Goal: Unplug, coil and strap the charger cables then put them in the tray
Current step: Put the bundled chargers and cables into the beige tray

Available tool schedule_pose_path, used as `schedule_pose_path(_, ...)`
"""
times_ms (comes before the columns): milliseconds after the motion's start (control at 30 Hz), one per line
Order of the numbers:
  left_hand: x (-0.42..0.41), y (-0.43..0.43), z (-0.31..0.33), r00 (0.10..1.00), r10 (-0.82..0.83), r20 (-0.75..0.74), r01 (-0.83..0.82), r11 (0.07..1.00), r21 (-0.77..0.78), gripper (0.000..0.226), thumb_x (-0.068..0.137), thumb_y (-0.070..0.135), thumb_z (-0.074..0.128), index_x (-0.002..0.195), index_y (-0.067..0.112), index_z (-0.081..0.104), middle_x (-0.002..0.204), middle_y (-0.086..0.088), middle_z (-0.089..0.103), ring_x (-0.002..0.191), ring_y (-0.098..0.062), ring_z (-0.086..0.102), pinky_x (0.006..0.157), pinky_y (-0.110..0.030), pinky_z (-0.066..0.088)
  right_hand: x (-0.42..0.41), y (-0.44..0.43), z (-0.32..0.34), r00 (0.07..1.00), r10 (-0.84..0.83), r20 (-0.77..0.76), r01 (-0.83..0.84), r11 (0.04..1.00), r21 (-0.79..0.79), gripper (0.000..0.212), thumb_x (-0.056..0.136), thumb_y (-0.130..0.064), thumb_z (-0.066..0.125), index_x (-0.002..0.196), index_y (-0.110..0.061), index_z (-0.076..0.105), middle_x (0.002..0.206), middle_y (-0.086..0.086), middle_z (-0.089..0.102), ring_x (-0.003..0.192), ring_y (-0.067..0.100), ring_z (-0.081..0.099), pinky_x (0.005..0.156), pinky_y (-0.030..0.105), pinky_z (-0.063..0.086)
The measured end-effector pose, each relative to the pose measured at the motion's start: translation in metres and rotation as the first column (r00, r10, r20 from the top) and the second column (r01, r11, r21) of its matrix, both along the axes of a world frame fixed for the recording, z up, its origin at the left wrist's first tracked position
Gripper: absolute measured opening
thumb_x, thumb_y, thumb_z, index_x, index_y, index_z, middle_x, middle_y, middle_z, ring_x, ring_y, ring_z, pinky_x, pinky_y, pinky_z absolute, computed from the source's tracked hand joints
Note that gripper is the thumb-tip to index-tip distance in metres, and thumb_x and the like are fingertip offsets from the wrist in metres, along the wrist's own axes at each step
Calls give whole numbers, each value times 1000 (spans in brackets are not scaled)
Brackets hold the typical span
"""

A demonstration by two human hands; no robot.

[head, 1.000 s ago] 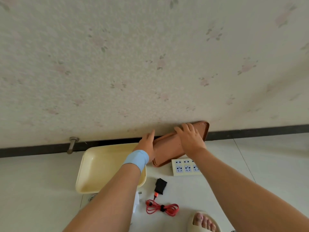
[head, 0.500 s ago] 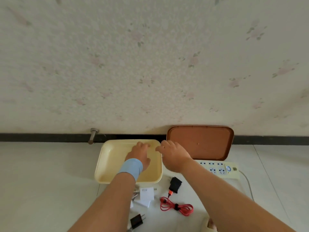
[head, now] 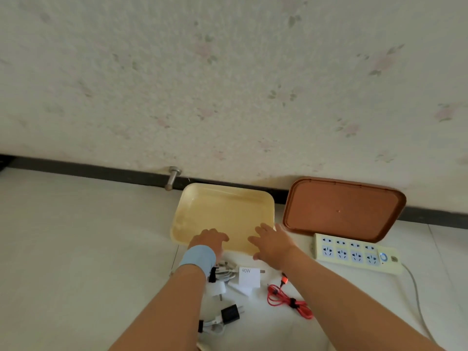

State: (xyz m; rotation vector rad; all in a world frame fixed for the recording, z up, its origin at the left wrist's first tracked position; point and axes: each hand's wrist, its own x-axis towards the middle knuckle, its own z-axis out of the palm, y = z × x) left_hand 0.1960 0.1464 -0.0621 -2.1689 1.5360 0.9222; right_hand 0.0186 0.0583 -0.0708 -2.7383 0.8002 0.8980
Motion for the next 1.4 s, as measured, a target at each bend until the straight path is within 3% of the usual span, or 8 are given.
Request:
schedule_pose_path(200,-6,8,12,997,39,-70,-58,954,-296,26,94,20,51,117,28,57,119,5,54,108,-18,53,91,-32,46,12,28,25,960,129,247,-129,992,-15,42,98,-46,42,118,-14,60,114,9,58,101,29,56,86,42,47)
schedule_pose_path(433,-18,37,11,994,-10,-109,17,998,67,39,91,31,56,129,26,60,123,0,64,104,-25,63,89,-33,52,9,66,18,979,191,-67,-192,981,-3,48,96,-57,54,99,-10,65,65,0,43,55,20,46,49,30,30)
schedule_pose_path(667,-3,47,13,991,-133,-27,135,973,189,56,88,29,64,141,31,47,134,2,56,118,-25,58,97,-32,49,-3,64,11,985,95,141,-98,995,15,47,84,-40,67,117,-12,48,109,6,50,93,25,54,66,34,40)
schedule_pose_path(767,10,40,17,995,-11,-97,26,987,159,15,88,20,56,91,22,71,91,-3,64,74,-22,57,67,-28,49,-2,50,21,961,-9,275,-23,994,110,51,78,-31,71,116,-14,42,112,4,47,93,24,52,66,34,44)
schedule_pose_path(833,15,33,29,993,33,-114,-19,993,118,22,86,20,56,64,18,53,70,-2,45,60,-18,40,57,-26,38,0,38,30,926,-193,326,119,965,233,49,80,-28,71,114,-19,36,104,4,56,86,24,58,63,36,52)
schedule_pose_path(1033,40,15,52,912,248,-327,-304,943,-134,53,79,18,67,124,27,41,120,4,56,96,-22,60,81,-33,51,10,6,46,758,-323,567,185,940,288,62,87,-26,69,141,-23,39,113,7,66,87,27,67,70,42,58)
schedule_pose_path(1267,42,-6,46,991,136,-1,-122,888,-444,54,87,4,50,131,35,52,114,2,58,109,-22,49,86,-31,45,30,-13,45,880,-290,377,301,953,31,45,90,-38,71,118,-22,40,108,-1,64,81,27,66,68,40,56)
schedule_pose_path(1400,39,-8,27,974,17,226,70,926,-371,47,88,10,52,126,37,53,117,4,55,113,-23,43,89,-31,37,37,-7,21,900,-339,275,328,941,87,61,98,-32,57,150,-26,25,128,8,55,102,32,65,79,42,56)
